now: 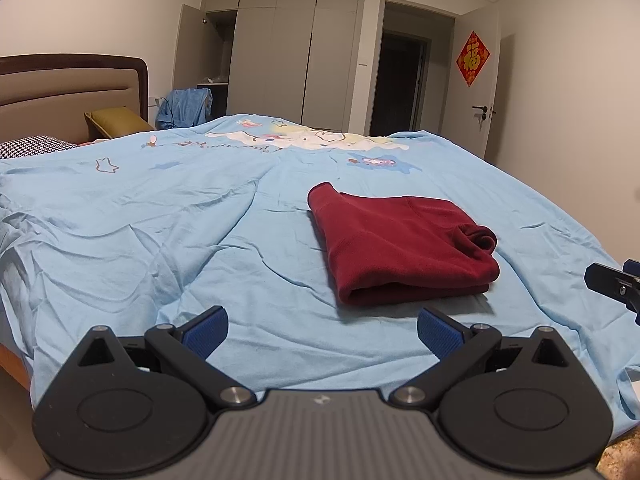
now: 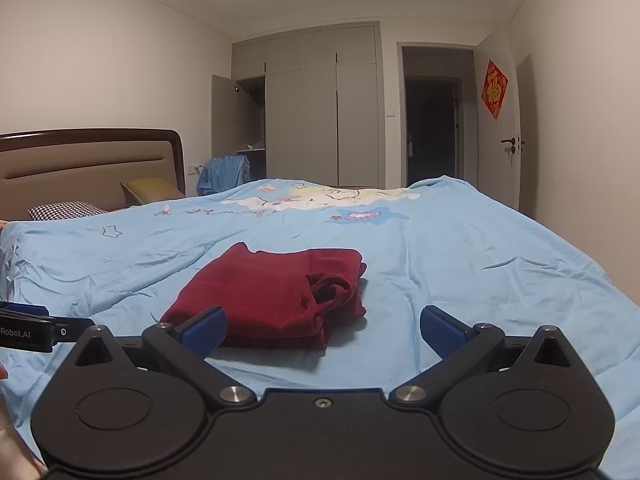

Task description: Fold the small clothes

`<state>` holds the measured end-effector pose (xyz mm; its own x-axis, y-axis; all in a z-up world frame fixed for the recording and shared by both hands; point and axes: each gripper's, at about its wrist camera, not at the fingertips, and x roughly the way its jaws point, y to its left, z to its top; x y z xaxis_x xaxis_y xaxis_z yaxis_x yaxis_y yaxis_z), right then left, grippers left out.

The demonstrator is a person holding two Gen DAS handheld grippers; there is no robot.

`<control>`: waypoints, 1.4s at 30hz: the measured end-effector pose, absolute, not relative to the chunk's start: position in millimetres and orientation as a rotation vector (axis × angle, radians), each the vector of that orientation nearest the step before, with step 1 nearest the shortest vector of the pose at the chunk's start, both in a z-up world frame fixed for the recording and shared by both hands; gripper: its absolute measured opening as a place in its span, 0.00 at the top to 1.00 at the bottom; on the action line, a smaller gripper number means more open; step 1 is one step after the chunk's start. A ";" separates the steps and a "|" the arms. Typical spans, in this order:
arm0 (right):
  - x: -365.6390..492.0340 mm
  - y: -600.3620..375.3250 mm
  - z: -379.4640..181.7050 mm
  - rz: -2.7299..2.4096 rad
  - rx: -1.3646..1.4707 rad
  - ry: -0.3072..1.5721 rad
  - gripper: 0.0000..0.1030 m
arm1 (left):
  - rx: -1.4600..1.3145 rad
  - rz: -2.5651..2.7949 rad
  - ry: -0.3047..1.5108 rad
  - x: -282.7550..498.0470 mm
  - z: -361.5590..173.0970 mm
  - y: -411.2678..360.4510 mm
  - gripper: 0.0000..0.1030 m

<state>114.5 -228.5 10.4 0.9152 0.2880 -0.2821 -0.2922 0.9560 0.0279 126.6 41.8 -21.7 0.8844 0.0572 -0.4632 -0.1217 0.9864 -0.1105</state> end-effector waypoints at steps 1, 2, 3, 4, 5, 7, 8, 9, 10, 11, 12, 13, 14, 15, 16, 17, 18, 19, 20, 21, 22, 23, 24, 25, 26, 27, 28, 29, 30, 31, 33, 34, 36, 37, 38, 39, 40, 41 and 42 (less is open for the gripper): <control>114.4 -228.4 10.4 0.299 -0.015 0.288 0.01 | -0.138 0.093 0.477 126.7 -21.7 41.8 0.00; 114.6 -228.6 10.4 0.299 -0.016 0.287 0.01 | -0.137 0.094 0.477 126.6 -21.7 41.8 0.00; 114.6 -228.6 10.4 0.299 -0.015 0.287 0.01 | -0.137 0.094 0.477 126.5 -21.7 41.7 0.00; 114.6 -228.6 10.4 0.299 -0.015 0.287 0.01 | -0.137 0.095 0.478 126.4 -21.7 41.7 0.00; 114.6 -228.7 10.4 0.299 -0.015 0.287 0.01 | -0.137 0.095 0.478 126.2 -21.6 41.7 0.00; 114.6 -228.6 9.8 0.300 -0.014 0.287 0.01 | -0.137 0.094 0.478 126.3 -21.7 41.7 0.00; 114.6 -228.6 9.8 0.299 -0.014 0.287 0.01 | -0.137 0.094 0.478 126.1 -21.6 41.6 0.00; 114.6 -228.6 9.7 0.300 -0.014 0.287 0.01 | -0.137 0.094 0.478 126.1 -21.6 41.5 0.00; 114.6 -228.6 9.7 0.300 -0.014 0.287 0.01 | -0.137 0.093 0.478 126.2 -21.7 41.6 0.00; 114.6 -228.6 9.8 0.300 -0.014 0.287 0.01 | -0.138 0.093 0.479 126.4 -21.8 41.5 0.00; 114.6 -228.4 9.6 0.300 -0.013 0.288 0.01 | -0.138 0.093 0.479 126.3 -22.1 41.4 0.00; 114.5 -228.6 9.7 0.299 -0.014 0.287 0.01 | -0.138 0.093 0.480 126.2 -22.1 41.4 0.00; 114.6 -228.7 9.8 0.300 -0.014 0.287 0.01 | -0.138 0.093 0.479 126.3 -22.1 41.4 0.00; 114.6 -228.7 9.8 0.300 -0.014 0.287 0.01 | -0.138 0.093 0.480 126.4 -22.1 41.3 0.00; 114.6 -228.8 9.8 0.300 -0.014 0.286 0.01 | -0.138 0.093 0.480 126.3 -22.1 41.3 0.00; 114.4 -228.6 9.6 0.300 -0.013 0.286 0.01 | -0.137 0.093 0.480 126.3 -22.1 41.3 0.00; 114.9 -228.8 9.8 0.300 -0.013 0.286 0.01 | -0.137 0.093 0.479 126.4 -22.1 41.3 0.00; 115.3 -228.7 9.7 0.299 -0.011 0.285 0.01 | -0.137 0.093 0.480 126.3 -22.1 41.3 0.00; 115.3 -228.5 9.3 0.299 -0.009 0.284 0.01 | -0.137 0.093 0.480 126.4 -22.1 41.3 0.00; 115.3 -228.5 8.8 0.299 -0.006 0.284 0.01 | -0.137 0.092 0.480 126.5 -22.0 41.4 0.00; 115.5 -229.1 8.3 0.299 -0.003 0.283 0.01 | -0.138 0.092 0.482 126.3 -22.7 41.1 0.00; 116.1 -229.3 7.7 0.299 -0.001 0.286 0.01 | -0.138 0.091 0.485 126.4 -22.8 41.2 0.00; 116.7 -229.2 7.1 0.298 0.001 0.289 0.01 | -0.138 0.090 0.487 126.4 -23.6 40.8 0.00; 117.7 -229.4 6.5 0.298 0.002 0.292 0.01 | -0.137 0.090 0.490 126.4 -24.5 40.2 0.00; 118.4 -229.1 6.0 0.297 0.003 0.295 0.01 | -0.136 0.088 0.494 126.9 -25.3 39.9 0.00; 119.2 -228.7 5.4 0.297 0.004 0.298 0.01 | -0.135 0.085 0.501 127.5 -25.7 39.4 0.00; 120.2 -228.2 4.7 0.298 0.004 0.301 0.01 | -0.132 0.082 0.510 128.5 -26.0 38.9 0.00; 121.2 -227.7 4.0 0.298 0.005 0.305 0.01 | -0.129 0.080 0.518 129.2 -26.5 38.4 0.00; 122.4 -227.6 2.9 0.298 0.005 0.309 0.01 | -0.125 0.081 0.528 131.2 -26.7 37.5 0.00; 123.3 -227.3 1.9 0.298 0.005 0.313 0.01 | -0.120 0.084 0.543 133.0 -27.2 36.4 0.00; 126.0 -226.3 -0.6 0.299 0.004 0.323 0.01 | -0.110 0.089 0.571 137.3 -27.8 34.3 0.00; 128.0 -226.2 -2.2 0.299 0.005 0.328 0.01 | -0.106 0.091 0.578 139.0 -28.2 33.5 0.00; 131.2 -225.3 -5.0 0.301 0.005 0.340 0.01 | -0.102 0.103 0.590 142.8 -28.6 32.5 0.00; 133.1 -224.8 -6.6 0.301 0.005 0.346 0.01 | -0.101 0.108 0.597 145.1 -28.9 32.1 0.00; 134.9 -224.3 -8.3 0.301 0.005 0.352 0.01 | -0.102 0.113 0.602 146.9 -29.3 32.3 0.00; 136.9 -223.6 -9.6 0.301 0.005 0.358 0.01 | -0.106 0.113 0.606 149.0 -29.6 33.0 0.00; 138.6 -223.6 -11.2 0.300 0.006 0.364 0.01 | -0.110 0.107 0.609 150.8 -30.0 33.9 0.00; 140.8 -223.6 -12.5 0.300 0.006 0.369 0.01 | -0.116 0.104 0.611 152.4 -30.4 34.4 0.00; 143.1 -223.2 -13.6 0.299 0.006 0.374 0.01 | -0.118 0.103 0.613 154.4 -30.7 34.6 0.00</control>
